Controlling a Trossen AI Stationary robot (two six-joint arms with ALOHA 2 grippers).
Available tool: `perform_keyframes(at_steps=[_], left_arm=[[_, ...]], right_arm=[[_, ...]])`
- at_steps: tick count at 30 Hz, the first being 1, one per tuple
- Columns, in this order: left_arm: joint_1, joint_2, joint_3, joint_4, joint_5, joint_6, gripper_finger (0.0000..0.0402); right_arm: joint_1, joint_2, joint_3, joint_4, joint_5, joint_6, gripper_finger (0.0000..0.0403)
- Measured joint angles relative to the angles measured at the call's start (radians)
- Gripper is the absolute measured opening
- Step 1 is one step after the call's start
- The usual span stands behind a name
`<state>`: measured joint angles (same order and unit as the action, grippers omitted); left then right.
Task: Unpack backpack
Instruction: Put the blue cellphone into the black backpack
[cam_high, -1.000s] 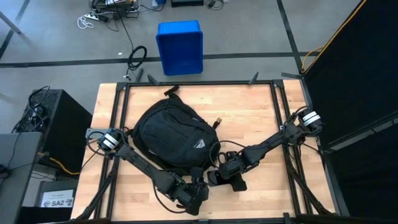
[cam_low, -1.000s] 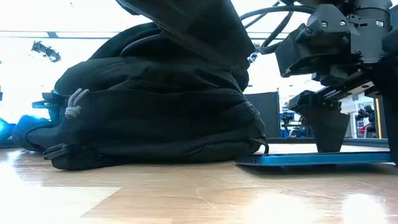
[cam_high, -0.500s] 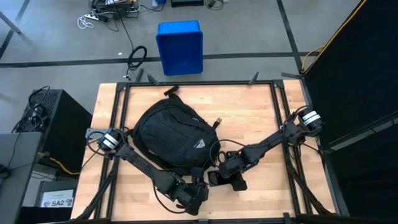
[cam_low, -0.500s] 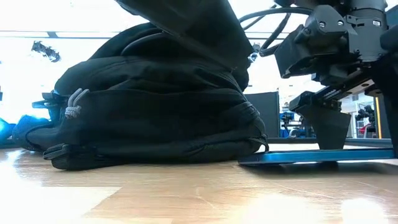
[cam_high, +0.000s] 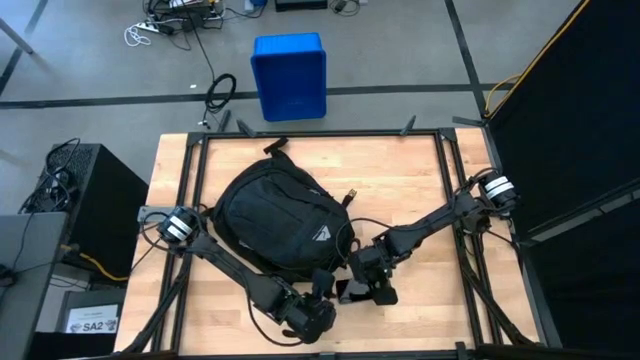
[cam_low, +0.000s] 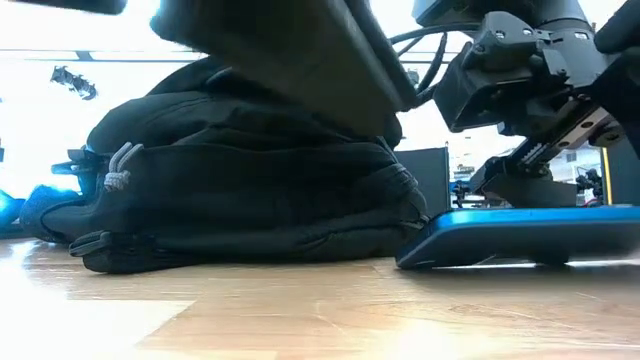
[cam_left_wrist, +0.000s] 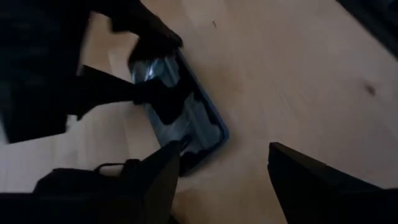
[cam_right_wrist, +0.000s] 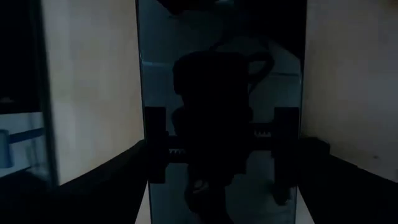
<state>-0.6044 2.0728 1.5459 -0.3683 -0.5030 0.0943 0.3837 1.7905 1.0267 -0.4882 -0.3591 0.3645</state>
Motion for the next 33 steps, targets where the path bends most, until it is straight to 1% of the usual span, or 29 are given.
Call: perform_keyframes(at_steps=[4,10,14,18,23,24,26,28,29,30,31,33], left_arm=[[0.0,0.048,0.0,0.006,-0.017,0.012,0.0214],[0.012,0.081,0.0,0.041,-0.03,0.007,0.0214],[0.022,0.093,0.0,0.12,-0.061,0.005,0.0214],[0.038,0.114,0.0,0.14,-0.06,0.002,0.0214],[0.056,0.129,-0.001,0.138,-0.031,0.005,0.0214],[0.06,0.13,-0.001,0.137,-0.036,0.002,0.0214],[0.06,0.13,-0.001,0.137,-0.084,-0.023,0.021],[0.06,0.13,-0.001,0.139,-0.115,-0.02,0.0193],[0.061,0.13,-0.001,0.143,-0.119,-0.015,0.0178],[0.061,0.13,-0.001,0.146,-0.122,-0.006,0.0158],[0.061,0.13,-0.002,0.151,-0.126,0.002,0.0134],[0.062,0.13,-0.002,0.16,-0.128,0.006,0.0076]], right_arm=[[-0.013,0.0,0.0,0.018,-0.046,-0.004,0.0322],[-0.02,0.0,0.0,0.038,-0.062,-0.006,0.0322],[-0.021,0.0,0.0,0.048,-0.072,-0.005,0.0322],[-0.024,-0.001,0.0,0.066,-0.087,-0.003,0.0322],[-0.025,-0.002,0.0,0.072,-0.092,-0.001,0.0322],[-0.025,-0.002,0.0,0.073,-0.092,-0.002,0.0322],[-0.025,-0.002,0.0,0.069,-0.098,-0.003,0.0322],[-0.025,-0.002,0.0,0.07,-0.099,-0.005,0.0321],[-0.025,-0.002,0.0,0.072,-0.099,-0.005,0.0321],[-0.026,-0.003,0.0,0.075,-0.106,-0.001,0.0312],[-0.025,-0.005,0.003,0.08,-0.108,-0.006,0.0291],[-0.025,-0.006,0.004,0.083,-0.104,-0.006,0.0273]])
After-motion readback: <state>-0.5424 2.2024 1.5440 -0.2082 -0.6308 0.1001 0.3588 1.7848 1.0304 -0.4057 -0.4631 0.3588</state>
